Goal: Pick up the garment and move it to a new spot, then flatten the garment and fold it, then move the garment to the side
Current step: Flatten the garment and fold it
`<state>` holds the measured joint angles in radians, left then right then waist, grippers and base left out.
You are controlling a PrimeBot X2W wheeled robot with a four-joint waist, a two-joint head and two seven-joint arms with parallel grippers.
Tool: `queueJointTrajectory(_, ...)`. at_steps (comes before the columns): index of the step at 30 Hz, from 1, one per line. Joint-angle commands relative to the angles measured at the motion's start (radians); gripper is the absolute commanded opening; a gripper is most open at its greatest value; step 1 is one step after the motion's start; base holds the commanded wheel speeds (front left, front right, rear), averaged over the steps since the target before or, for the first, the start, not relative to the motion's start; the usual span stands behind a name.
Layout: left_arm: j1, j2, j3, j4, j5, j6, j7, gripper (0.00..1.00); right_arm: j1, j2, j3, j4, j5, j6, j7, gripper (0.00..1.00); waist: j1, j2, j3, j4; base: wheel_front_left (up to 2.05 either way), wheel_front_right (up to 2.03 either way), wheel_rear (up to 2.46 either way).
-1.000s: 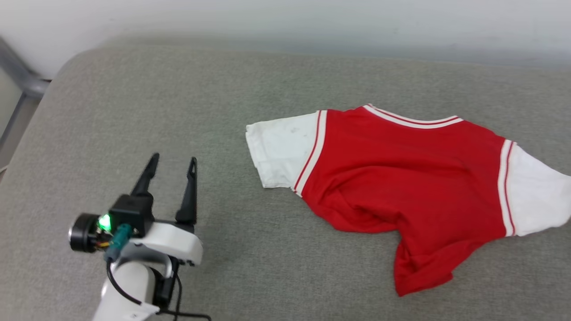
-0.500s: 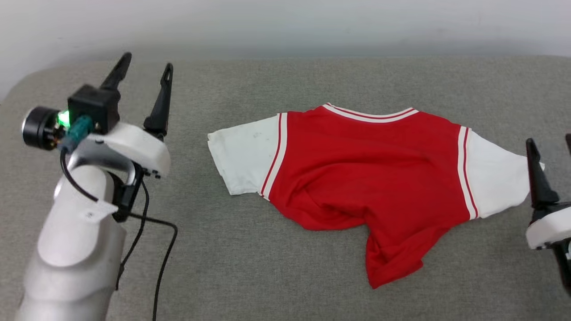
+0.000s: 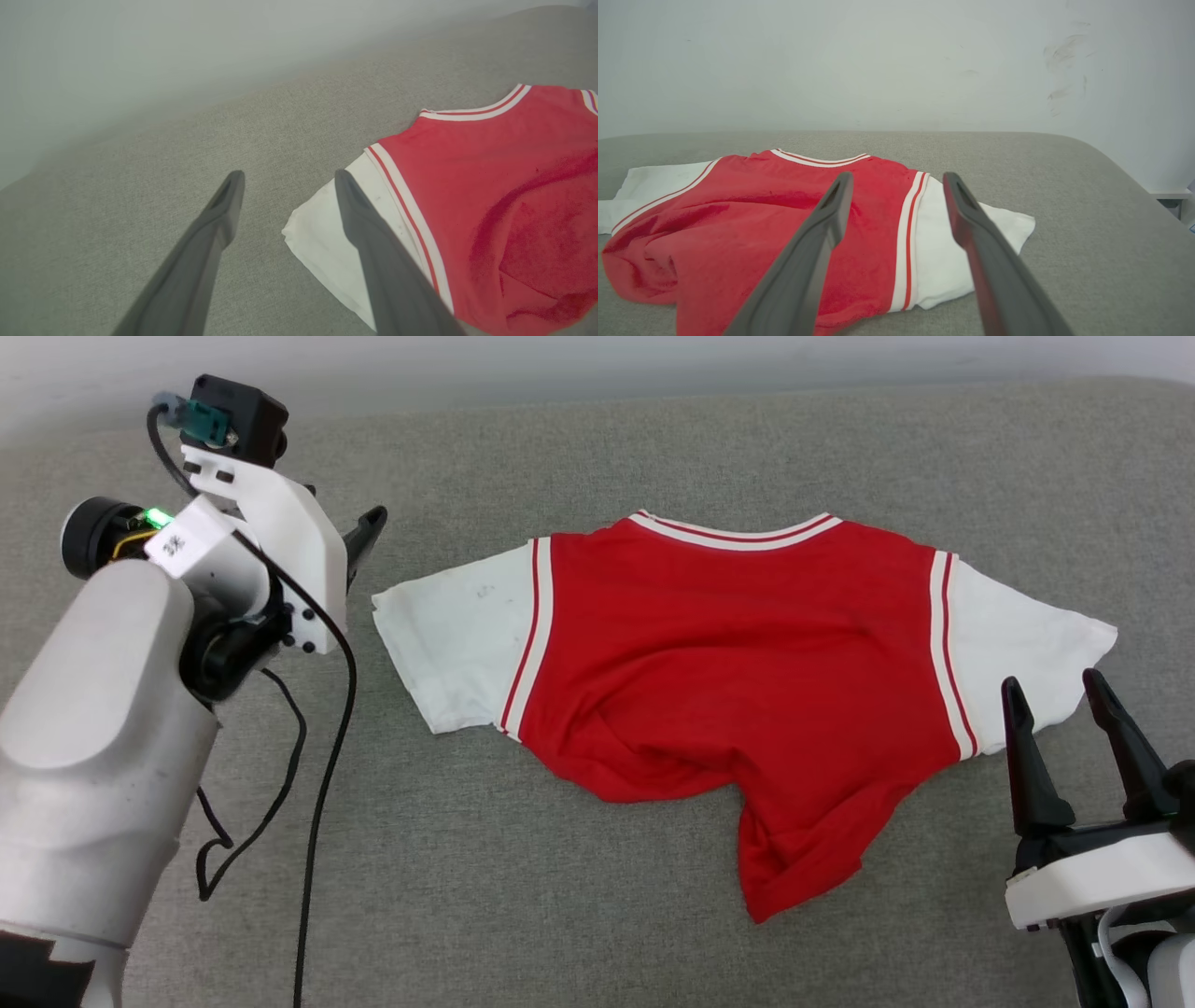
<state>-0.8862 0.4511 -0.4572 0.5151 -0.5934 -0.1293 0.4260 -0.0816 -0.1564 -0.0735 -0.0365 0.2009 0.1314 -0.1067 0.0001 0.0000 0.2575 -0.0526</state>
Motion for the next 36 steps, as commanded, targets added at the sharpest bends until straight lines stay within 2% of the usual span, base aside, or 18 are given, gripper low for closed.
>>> queueJointTrajectory(1, -0.028, 0.015, -0.019, 0.014, -0.024, 0.000, 0.045, 1.00, 0.004, 0.006, 0.004, -0.012, -0.008, -0.001, 0.004, 1.00, -0.0001, 0.0000, 0.020, -0.013, 0.00, 0.00, 0.00)
queueJointTrajectory(5, -0.084, 0.039, -0.094, 0.053, -0.085, 0.000, 0.196, 1.00, -0.019, 0.002, 0.014, -0.019, -0.009, -0.001, 0.012, 1.00, -0.0001, 0.0000, 0.055, -0.030, 0.00, 0.00, 0.00)
queueJointTrajectory(9, -0.130, 0.062, -0.161, 0.085, -0.109, 0.000, 0.282, 1.00, -0.041, -0.008, 0.024, -0.009, -0.011, -0.001, 0.001, 1.00, -0.0001, 0.0000, 0.092, -0.046, 0.00, 0.00, 0.00)
queueJointTrajectory(15, -0.162, 0.086, -0.291, 0.145, -0.118, 0.000, 0.329, 1.00, -0.077, -0.011, 0.037, 0.025, -0.003, -0.001, -0.030, 1.00, -0.0001, 0.0000, 0.147, -0.072, 0.00, 0.00, 0.00)
queueJointTrajectory(22, -0.132, 0.088, -0.387, 0.187, -0.173, 0.000, 0.353, 1.00, -0.092, -0.015, 0.037, 0.050, 0.003, -0.001, -0.052, 1.00, -0.0001, 0.0000, 0.169, -0.076, 0.00, 0.00, 0.00)
queueJointTrajectory(23, -0.131, 0.089, -0.394, 0.187, -0.186, 0.000, 0.351, 0.23, -0.093, -0.017, 0.036, 0.055, 0.005, -0.001, -0.054, 1.00, -0.0001, 0.0000, 0.170, -0.074, 0.00, 0.00, 0.00)
queueJointTrajectory(24, -0.131, 0.089, -0.403, 0.187, -0.194, 0.000, 0.347, 0.00, -0.096, -0.018, 0.035, 0.059, 0.006, -0.001, -0.054, 1.00, -0.0001, 0.0000, 0.169, -0.071, 0.00, 0.00, 0.00)
queueJointTrajectory(27, -0.147, 0.112, -0.426, 0.177, -0.196, 0.001, 0.300, 0.00, -0.111, -0.031, 0.031, 0.063, 0.010, -0.001, -0.058, 1.00, -0.0001, 0.0000, 0.158, -0.061, 0.00, 0.00, 0.00)
queueJointTrajectory(31, -0.169, 0.116, -0.415, 0.166, -0.222, 0.001, 0.184, 0.00, -0.128, -0.060, 0.010, 0.075, 0.028, -0.001, -0.047, 1.00, -0.0001, 0.0000, 0.125, -0.047, 0.00, 0.00, 0.00)
queueJointTrajectory(36, -0.154, 0.141, -0.410, 0.128, -0.248, 0.001, 0.054, 0.00, -0.151, -0.154, -0.029, 0.091, 0.030, -0.001, -0.015, 1.00, -0.0001, 0.0000, 0.081, -0.023, 0.00, 0.00, 0.00)
